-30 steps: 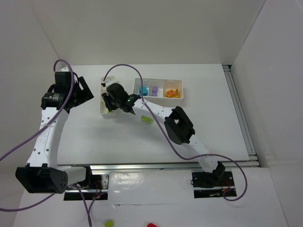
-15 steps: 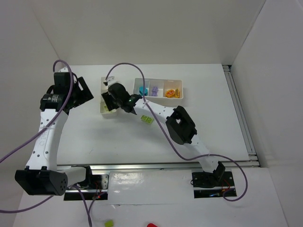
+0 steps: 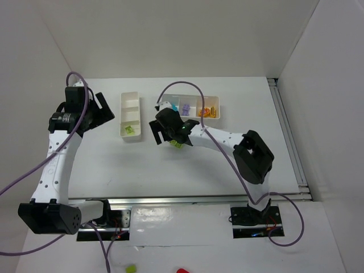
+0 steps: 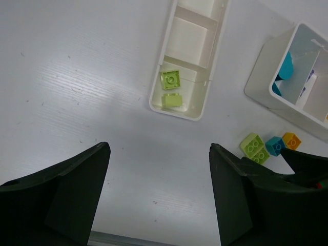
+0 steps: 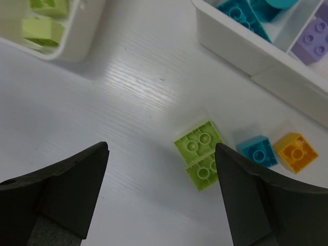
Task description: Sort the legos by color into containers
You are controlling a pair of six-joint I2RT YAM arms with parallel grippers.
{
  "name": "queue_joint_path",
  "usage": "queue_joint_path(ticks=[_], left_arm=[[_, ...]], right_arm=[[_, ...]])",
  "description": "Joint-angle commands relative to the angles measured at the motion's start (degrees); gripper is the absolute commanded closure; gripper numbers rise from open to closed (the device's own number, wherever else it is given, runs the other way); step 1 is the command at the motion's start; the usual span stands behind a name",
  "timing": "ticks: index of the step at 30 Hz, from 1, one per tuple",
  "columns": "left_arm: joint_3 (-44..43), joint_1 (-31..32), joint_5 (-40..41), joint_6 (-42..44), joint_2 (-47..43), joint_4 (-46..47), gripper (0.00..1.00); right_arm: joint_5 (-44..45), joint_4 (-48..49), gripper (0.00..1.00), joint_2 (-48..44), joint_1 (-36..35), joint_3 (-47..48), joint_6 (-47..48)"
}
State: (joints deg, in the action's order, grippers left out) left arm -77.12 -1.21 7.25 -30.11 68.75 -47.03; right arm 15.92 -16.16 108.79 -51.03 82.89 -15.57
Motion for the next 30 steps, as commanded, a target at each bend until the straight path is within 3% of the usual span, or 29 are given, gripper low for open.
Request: queue_joint_path(ticks=[1, 7, 12, 17, 24, 30], left_arm=[[-0.48, -0.28, -2.76, 1.27, 0.95, 2.2, 0.13], [-0.49, 1.3, -8.29, 5.23, 3.06, 2.73, 0.14], [0.75, 4.55, -8.3, 5.23, 4.81, 2.73, 0.14], [0.22, 6.39, -7.07, 5.23, 5.43, 2.73, 0.14], [-0.31, 8.68, -6.02, 4.71, 6.48, 2.73, 0.14], [-0.84, 10.0, -4.97, 4.71, 7.54, 2.73, 0.14]], right_arm=[[2.62, -6.06, 0.07, 3.17, 0.49, -0.1, -0.34], [6.23, -7.65, 0.11, 1.35, 1.54, -3.26, -9.29], [7.81, -8.27, 0.15, -2.0, 4.43, -8.62, -16.67], [2.46, -4.5, 0.26, -8.05, 8.3, -15.38, -23.62], [-5.29, 1.75, 0.23, -8.34, 13.06, -19.79, -30.13], [-7.65, 4.38, 0.21, -4.21, 13.06, -15.31, -29.53]])
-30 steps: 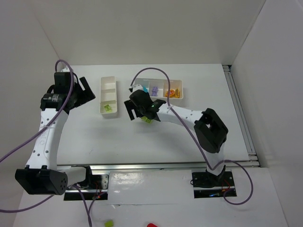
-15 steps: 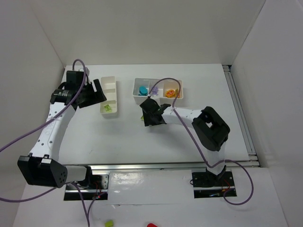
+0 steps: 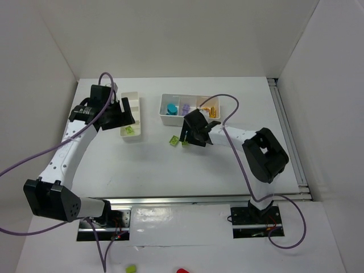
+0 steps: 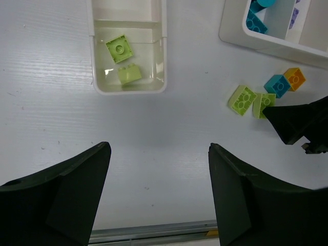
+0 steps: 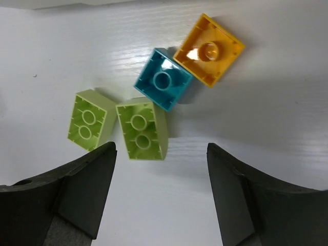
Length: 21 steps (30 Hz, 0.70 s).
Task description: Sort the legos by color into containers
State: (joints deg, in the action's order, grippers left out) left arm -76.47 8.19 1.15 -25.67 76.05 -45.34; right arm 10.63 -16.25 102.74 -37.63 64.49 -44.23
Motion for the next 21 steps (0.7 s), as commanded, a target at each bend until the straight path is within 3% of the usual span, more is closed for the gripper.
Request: queue_joint_path(ticks=[1, 5, 8, 15, 21], left_arm=[[-1.49, 0.6, 1.14, 0.27, 0.24, 1.05, 0.14], [-1.49, 1.13, 1.66, 0.27, 0.77, 1.05, 0.14], [-1.49, 1.13, 1.67, 0.27, 0.77, 1.05, 0.14], [-2.37, 0.52, 2.37, 0.27, 1.29, 1.05, 0.14], [-5.54, -4.49, -0.44, -0.52, 1.82, -0.18, 0.14]], right_arm=[[-2.37, 4.47, 0.21, 2.46, -0.34, 4.32, -0.86], [-2.29, 2.55, 0.21, 5.8, -1.65, 7.13, 1.33], [0.61, -0.87, 0.3, 8.7, -3.32, 10.11, 2.74], [6.33, -6.34, 0.7, 8.72, -5.79, 12.5, 5.11], [0.55, -2.74, 0.74, 4.75, -8.25, 17.59, 12.05]])
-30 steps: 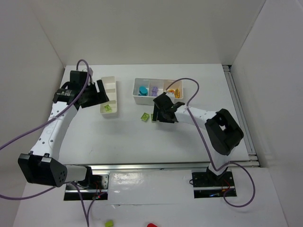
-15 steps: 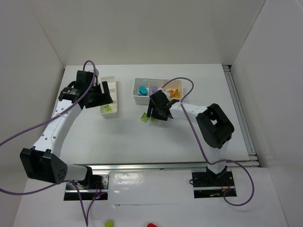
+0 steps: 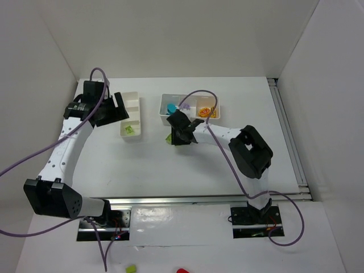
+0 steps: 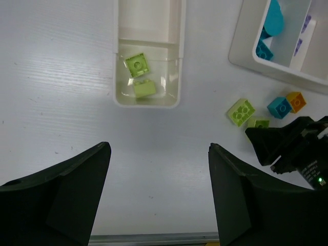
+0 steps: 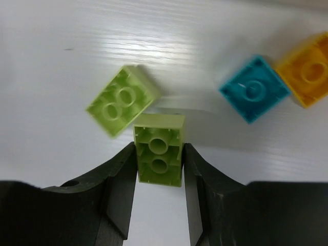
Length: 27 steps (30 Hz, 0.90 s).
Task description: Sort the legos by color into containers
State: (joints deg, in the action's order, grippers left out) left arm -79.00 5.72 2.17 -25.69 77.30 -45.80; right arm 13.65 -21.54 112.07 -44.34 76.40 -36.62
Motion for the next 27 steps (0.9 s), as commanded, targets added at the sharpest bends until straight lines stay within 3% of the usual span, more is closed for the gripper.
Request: queue_joint_path(ticks=[1, 8, 13, 17, 19, 20, 24, 27], left_arm=[[-3.0, -2.81, -1.47, -1.63, 1.1, 0.27, 0.14], [-0.98, -7.73, -4.97, -6.65, 0.49, -0.96, 0.11], [0.08, -8.97, -6.92, -4.01, -0.12, -0.43, 0.08], [1.13, -10.11, -6.92, -3.49, -0.66, -1.04, 0.08], [1.13, -10.64, -6.92, -3.49, -1.36, -1.04, 0.08], [1.13, -10.64, -6.92, -2.96, -1.88, -1.04, 0.07], [2.18, -10.64, -7.54, -2.35, -1.89, -1.04, 0.06], [2.71, -10.12, -8.06, -2.34, -1.89, -0.44, 0.06]], right_arm=[[-5.27, 2.56, 0.74, -3.71, -2.24, 7.25, 5.76], [-10.31, 5.63, 0.74, 10.85, -5.5, 27.37, 11.47], [-11.98, 3.18, 0.73, 20.98, -6.11, 44.58, 12.89], [-13.73, 3.87, 0.7, 26.0, -6.11, 49.8, 12.89], [-13.74, 4.4, 0.62, 27.23, -6.11, 51.64, 12.89], [-13.22, 4.4, 0.47, 27.93, -6.11, 52.53, 12.89], [-10.85, 3.26, 0.24, 25.93, -6.11, 53.16, 14.73], [-7.52, 4.49, 0.22, 20.22, -6.11, 47.54, 15.26]])
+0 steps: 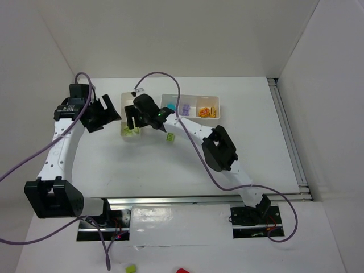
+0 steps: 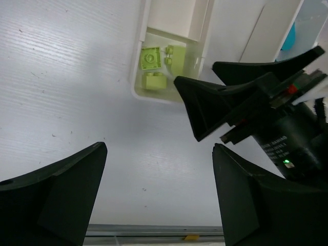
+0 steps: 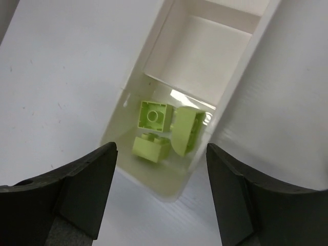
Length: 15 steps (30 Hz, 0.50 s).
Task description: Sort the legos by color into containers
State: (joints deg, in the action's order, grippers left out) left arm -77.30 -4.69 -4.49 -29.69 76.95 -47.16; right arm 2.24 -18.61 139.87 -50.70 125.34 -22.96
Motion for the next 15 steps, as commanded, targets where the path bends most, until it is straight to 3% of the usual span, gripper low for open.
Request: queue_joint_path(ticks=[1, 3, 4, 5, 9, 12, 15], left_arm=[[1.01, 0.29, -1.4, 2.18, -1.02, 0.93, 0.07], [1.01, 2.58, -1.4, 2.18, -1.01, 2.33, 0.1], [1.7, 5.36, -0.61, 3.05, -1.01, 3.2, 0.11], [3.02, 6.87, -0.61, 3.76, -1.01, 4.26, 0.11], [2.6, 14.16, -3.86, 8.24, 5.72, 6.11, 0.11], [-0.04, 21.11, -1.49, 9.04, 10.4, 6.72, 0.09], [-3.38, 27.88, -0.69, 8.43, 16.11, 6.73, 0.08]], right_arm=[[5.22, 1.56, 0.22, -11.08, 0.25, -3.15, 1.6], [8.2, 0.86, 0.28, -15.92, 1.56, -12.18, 0.91], [11.09, 1.9, 0.29, -22.56, 2.09, -17.01, -0.14], [12.25, 4.26, 0.32, -26.37, 2.7, -28.11, -0.85], [18.22, 4.82, 0.36, -44.74, 6.13, -52.22, -5.16], [23.59, -0.08, 0.38, -56.09, 7.45, -63.42, -8.93], [26.67, -5.71, 0.35, -63.48, 9.39, -68.63, -13.5]])
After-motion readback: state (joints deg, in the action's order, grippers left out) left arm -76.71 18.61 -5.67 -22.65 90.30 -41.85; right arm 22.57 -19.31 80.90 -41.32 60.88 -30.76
